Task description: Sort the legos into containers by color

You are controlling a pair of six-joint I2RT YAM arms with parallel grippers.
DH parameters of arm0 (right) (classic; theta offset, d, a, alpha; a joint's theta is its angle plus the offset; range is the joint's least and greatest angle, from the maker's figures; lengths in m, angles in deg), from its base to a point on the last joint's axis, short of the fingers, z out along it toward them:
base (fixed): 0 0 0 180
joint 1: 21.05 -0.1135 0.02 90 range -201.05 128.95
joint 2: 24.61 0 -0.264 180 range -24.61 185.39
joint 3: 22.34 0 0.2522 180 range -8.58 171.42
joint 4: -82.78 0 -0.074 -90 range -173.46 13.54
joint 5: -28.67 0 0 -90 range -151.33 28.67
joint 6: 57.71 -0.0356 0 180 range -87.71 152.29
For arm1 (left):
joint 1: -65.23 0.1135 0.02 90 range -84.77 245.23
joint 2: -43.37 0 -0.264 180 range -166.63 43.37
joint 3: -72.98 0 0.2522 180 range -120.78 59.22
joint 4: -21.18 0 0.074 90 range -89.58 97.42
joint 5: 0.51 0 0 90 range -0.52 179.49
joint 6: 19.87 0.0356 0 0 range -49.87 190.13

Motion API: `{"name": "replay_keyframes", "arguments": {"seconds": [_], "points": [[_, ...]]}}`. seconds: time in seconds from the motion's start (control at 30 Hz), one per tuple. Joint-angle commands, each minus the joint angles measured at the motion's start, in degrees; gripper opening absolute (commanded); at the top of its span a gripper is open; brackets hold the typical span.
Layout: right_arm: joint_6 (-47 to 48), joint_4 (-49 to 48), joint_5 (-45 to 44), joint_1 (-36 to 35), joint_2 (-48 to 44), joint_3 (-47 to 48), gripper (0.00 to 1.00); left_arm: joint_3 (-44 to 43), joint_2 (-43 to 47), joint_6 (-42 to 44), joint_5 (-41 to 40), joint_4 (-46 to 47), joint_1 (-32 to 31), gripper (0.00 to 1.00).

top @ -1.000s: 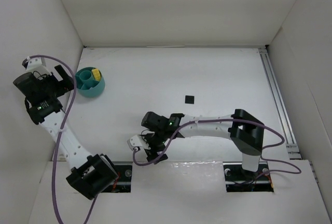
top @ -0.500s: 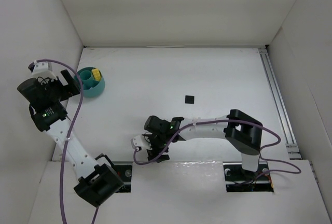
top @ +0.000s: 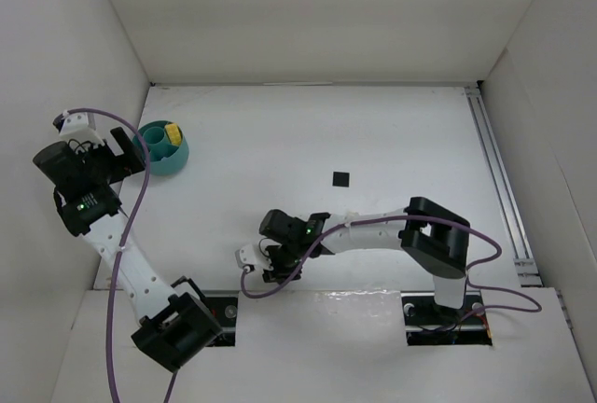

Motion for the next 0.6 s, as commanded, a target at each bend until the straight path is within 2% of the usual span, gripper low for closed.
{"name": "replay_keyframes", "arguments": {"seconds": [0.0,0.1,0.13,0.2,0.3,0.33,0.4,0.43,0.57], "points": [[0.1,-0.2,-0.1,-0.5,1.4,-2.7,0.30,0.2,0.4,0.7,-0.1,1.9,0.2,0.88],[0.1,-0.8,-0.6,-0.5,-0.9,-4.3,0.24,0.8,0.4,1.3,-0.1,1.9,0.2,0.88],[0.1,-1.4,-1.9,0.0,-5.6,-5.0,0.19,1.4,-0.1,3.3,1.1,0.5,0.2,0.88],[0.1,-1.4,-2.0,0.6,-7.2,-5.6,0.17,0.5,-2.0,4.4,2.2,-1.0,0.2,0.90],[0.8,-1.4,-0.2,4.9,-13.4,-4.2,0.16,-1.7,-5.3,7.3,6.6,-8.2,0.2,0.90],[0.8,-1.4,0.4,6.3,-15.7,-3.3,0.15,-2.2,-7.4,8.3,8.8,-10.4,0.7,0.90],[-0.8,-3.1,1.6,10.8,-17.6,-1.6,0.12,-2.2,-9.3,12.7,20.0,-19.6,0.7,0.90],[-2.0,-4.4,2.4,12.2,-18.6,-0.5,0.11,-3.4,-10.3,19.9,23.7,-22.2,0.7,0.85],[-5.4,-10.1,5.7,17.5,-21.8,3.3,0.11,-7.4,-13.8,20.8,34.9,-29.0,-0.7,0.87]]}}
